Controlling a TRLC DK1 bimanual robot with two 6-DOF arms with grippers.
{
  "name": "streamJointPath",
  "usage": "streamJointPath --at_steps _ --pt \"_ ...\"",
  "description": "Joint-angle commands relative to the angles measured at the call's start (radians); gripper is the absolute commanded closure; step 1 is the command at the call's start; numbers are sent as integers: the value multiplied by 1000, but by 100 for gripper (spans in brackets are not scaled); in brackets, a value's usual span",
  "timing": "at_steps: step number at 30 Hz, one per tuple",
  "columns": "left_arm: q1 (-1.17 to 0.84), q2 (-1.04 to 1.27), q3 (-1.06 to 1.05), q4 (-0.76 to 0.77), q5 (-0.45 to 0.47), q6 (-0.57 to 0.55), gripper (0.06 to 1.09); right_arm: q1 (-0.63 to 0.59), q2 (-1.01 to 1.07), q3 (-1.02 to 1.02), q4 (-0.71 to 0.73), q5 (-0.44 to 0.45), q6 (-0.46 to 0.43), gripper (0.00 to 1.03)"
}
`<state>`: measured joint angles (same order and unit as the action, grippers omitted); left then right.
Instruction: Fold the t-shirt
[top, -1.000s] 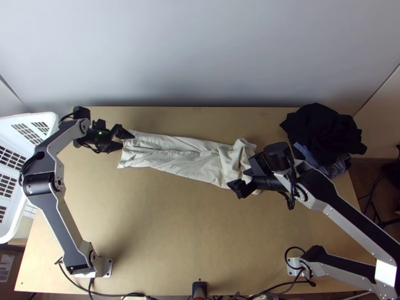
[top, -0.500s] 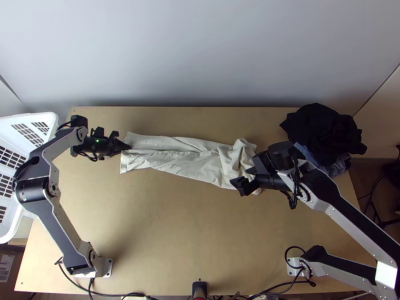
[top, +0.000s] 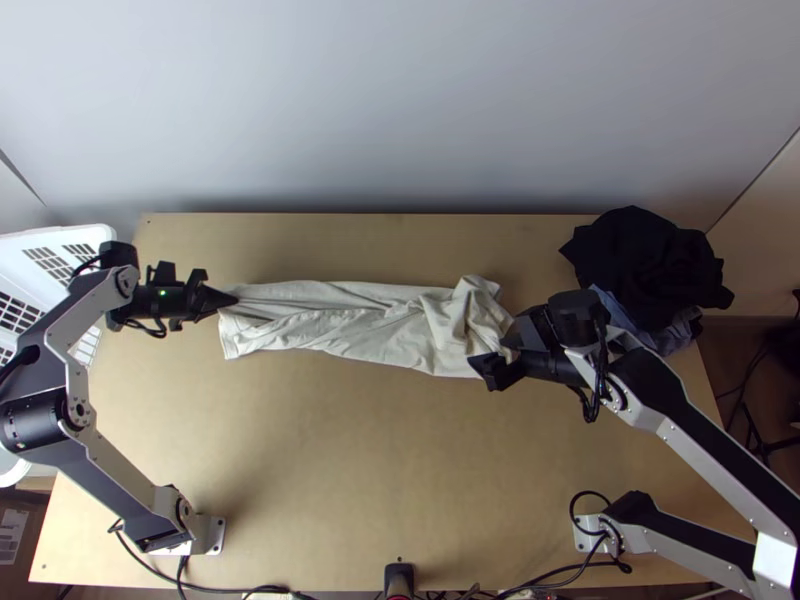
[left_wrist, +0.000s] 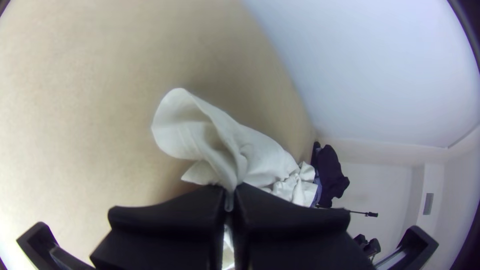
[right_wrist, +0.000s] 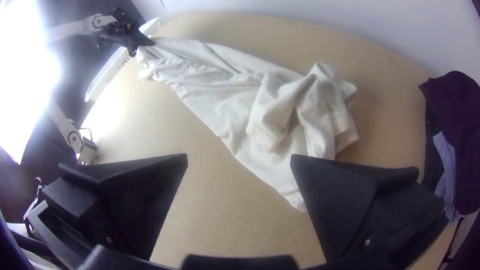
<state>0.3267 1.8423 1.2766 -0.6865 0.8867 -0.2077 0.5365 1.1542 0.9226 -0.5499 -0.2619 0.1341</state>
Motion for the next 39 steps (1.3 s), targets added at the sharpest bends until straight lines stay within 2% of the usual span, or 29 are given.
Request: streamJointPath --at_steps 1,6,10,22,30,39 --pt "81 -63 -23 -107 -3 88 105 -7 -40 -54 41 0 16 7" --pt "123 -91 6 -171 -19 113 105 -12 -62 -67 76 0 19 7" --pt "52 -109 90 -251 -42 97 105 -13 -63 -70 88 0 22 7" --pt "-272 -132 168 -258 -178 -102 105 -9 -71 -111 150 0 52 7" --pt "-500 -64 285 -231 -276 -217 105 -12 -123 -174 183 0 55 7" --pt "-689 57 434 -202 -315 -308 105 -63 -220 -232 194 0 64 7"
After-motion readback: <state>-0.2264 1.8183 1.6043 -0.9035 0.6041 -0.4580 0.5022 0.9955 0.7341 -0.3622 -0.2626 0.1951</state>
